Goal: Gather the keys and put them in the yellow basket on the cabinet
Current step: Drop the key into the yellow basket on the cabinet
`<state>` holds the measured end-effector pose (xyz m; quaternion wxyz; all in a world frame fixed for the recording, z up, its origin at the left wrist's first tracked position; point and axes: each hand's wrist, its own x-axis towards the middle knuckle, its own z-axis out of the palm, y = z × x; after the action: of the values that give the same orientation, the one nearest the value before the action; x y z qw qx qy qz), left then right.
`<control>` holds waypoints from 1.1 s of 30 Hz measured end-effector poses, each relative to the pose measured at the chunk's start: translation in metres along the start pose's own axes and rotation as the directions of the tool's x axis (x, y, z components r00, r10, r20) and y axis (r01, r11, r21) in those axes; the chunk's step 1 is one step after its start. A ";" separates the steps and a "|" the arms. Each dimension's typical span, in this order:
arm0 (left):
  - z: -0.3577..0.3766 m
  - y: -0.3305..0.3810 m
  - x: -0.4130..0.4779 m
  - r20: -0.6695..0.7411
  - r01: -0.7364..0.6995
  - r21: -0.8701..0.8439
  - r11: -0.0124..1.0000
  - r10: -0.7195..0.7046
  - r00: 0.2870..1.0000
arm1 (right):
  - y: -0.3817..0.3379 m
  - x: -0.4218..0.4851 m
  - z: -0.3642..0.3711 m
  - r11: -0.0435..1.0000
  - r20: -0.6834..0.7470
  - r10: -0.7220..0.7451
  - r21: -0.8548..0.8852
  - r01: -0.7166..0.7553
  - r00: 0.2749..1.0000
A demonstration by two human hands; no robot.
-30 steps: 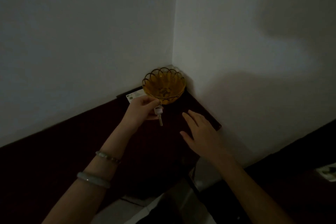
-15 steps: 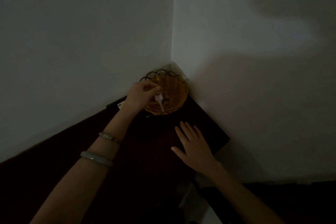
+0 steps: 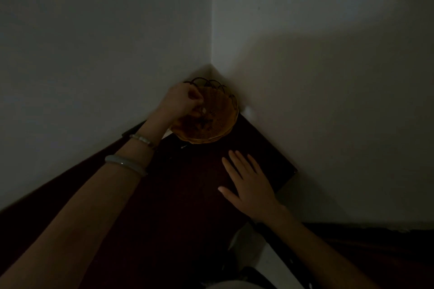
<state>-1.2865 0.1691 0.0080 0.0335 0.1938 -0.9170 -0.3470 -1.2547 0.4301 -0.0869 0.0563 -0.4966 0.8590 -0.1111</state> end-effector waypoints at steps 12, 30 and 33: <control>0.008 0.002 -0.001 0.073 -0.044 0.243 0.969 0.027 0.997 | 0.001 0.001 -0.001 1.000 -0.009 -0.004 0.016 0.004 1.000; 0.025 0.034 -0.144 -0.290 -0.032 0.515 0.857 0.210 0.934 | -0.005 0.000 -0.035 0.959 -0.055 0.044 0.283 -0.027 0.997; 0.031 0.046 -0.171 -0.336 0.004 0.552 0.834 0.218 0.916 | -0.010 -0.010 -0.053 0.955 -0.113 0.043 0.296 -0.008 0.993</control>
<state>-1.1500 0.2842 0.0270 0.1768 0.2070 -0.9619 -0.0260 -1.2521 0.4407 -0.0333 0.0801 -0.4640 0.8409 -0.2667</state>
